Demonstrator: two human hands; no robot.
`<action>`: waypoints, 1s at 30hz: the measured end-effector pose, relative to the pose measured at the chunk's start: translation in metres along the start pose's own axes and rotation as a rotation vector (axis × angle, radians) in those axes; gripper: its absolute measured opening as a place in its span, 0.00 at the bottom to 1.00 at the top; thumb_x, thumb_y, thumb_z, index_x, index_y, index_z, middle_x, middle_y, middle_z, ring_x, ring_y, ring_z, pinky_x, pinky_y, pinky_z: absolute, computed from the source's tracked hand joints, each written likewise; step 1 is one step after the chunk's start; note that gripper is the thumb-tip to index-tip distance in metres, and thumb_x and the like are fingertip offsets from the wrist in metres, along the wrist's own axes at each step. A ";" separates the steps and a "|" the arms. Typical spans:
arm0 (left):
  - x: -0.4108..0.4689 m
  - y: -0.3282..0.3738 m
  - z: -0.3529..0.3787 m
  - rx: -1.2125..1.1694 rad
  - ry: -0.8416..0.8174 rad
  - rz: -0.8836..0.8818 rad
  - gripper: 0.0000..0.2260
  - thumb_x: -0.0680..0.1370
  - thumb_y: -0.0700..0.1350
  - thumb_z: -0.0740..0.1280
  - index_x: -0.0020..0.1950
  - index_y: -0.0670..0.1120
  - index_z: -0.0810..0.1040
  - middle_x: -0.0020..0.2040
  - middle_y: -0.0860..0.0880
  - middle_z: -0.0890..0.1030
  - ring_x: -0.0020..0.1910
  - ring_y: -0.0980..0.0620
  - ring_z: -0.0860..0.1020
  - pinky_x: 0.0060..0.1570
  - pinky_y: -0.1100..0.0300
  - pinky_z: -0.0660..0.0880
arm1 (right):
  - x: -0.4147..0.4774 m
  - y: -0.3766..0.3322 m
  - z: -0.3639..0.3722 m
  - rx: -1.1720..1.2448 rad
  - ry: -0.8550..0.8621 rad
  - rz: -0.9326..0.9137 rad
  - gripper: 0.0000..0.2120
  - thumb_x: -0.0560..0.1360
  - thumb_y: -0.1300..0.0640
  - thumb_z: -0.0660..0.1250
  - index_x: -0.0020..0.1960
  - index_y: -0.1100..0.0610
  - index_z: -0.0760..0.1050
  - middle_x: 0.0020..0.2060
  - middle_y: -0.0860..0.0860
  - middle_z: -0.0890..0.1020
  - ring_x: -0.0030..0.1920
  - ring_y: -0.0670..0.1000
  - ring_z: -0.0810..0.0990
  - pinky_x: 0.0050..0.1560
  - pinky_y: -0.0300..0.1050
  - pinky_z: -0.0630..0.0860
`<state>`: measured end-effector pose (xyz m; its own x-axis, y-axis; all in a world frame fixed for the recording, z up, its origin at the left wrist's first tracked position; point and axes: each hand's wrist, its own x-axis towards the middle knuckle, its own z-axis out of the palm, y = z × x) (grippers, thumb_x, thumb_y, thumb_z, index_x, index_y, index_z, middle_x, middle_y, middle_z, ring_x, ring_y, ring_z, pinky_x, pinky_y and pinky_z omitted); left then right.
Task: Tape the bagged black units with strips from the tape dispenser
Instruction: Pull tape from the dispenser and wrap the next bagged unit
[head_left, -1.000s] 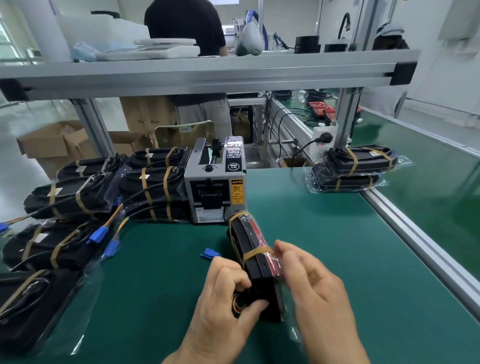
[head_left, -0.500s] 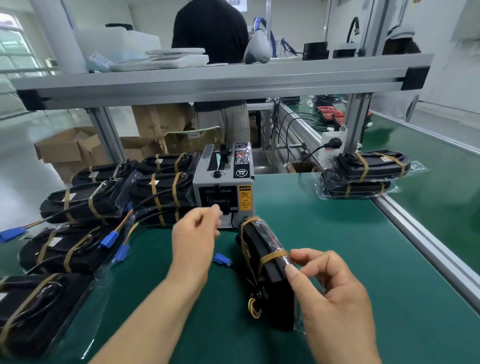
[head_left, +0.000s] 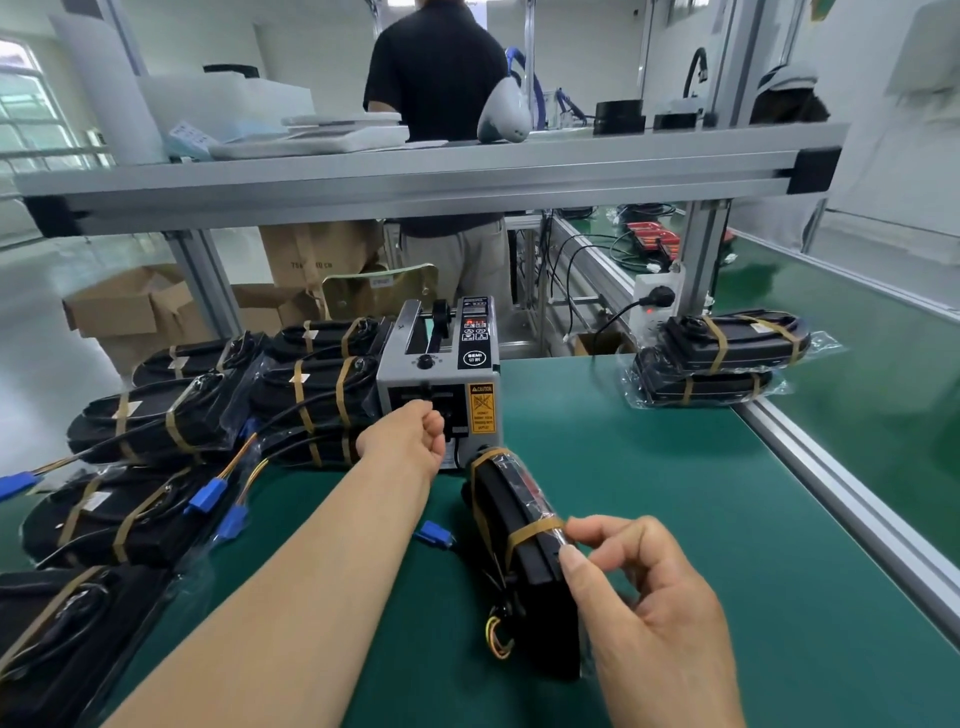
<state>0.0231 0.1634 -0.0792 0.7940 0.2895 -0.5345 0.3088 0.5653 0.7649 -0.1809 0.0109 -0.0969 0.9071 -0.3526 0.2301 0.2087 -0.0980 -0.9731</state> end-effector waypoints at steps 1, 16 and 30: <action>-0.002 -0.001 0.001 -0.033 0.012 0.000 0.02 0.78 0.40 0.68 0.47 0.45 0.76 0.27 0.51 0.77 0.23 0.59 0.73 0.28 0.64 0.69 | 0.000 0.000 0.000 0.001 -0.004 0.011 0.13 0.71 0.65 0.73 0.34 0.52 0.73 0.43 0.41 0.85 0.43 0.39 0.82 0.39 0.30 0.75; -0.150 -0.019 -0.069 0.854 -0.829 0.353 0.09 0.76 0.41 0.71 0.36 0.48 0.79 0.32 0.52 0.76 0.33 0.56 0.71 0.36 0.67 0.70 | -0.003 -0.003 -0.003 0.161 -0.032 0.049 0.14 0.72 0.63 0.74 0.33 0.54 0.72 0.42 0.47 0.86 0.36 0.43 0.84 0.33 0.34 0.78; -0.150 -0.037 -0.068 0.902 -0.695 0.420 0.09 0.74 0.42 0.71 0.34 0.49 0.81 0.31 0.54 0.78 0.28 0.63 0.72 0.31 0.73 0.68 | -0.005 0.002 -0.004 0.114 -0.031 0.058 0.12 0.76 0.59 0.71 0.36 0.51 0.73 0.44 0.47 0.86 0.46 0.49 0.84 0.48 0.48 0.77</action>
<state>-0.1432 0.1518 -0.0521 0.9458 -0.3121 -0.0897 -0.0065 -0.2944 0.9557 -0.1867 0.0086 -0.1004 0.9293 -0.3259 0.1741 0.1937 0.0285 -0.9807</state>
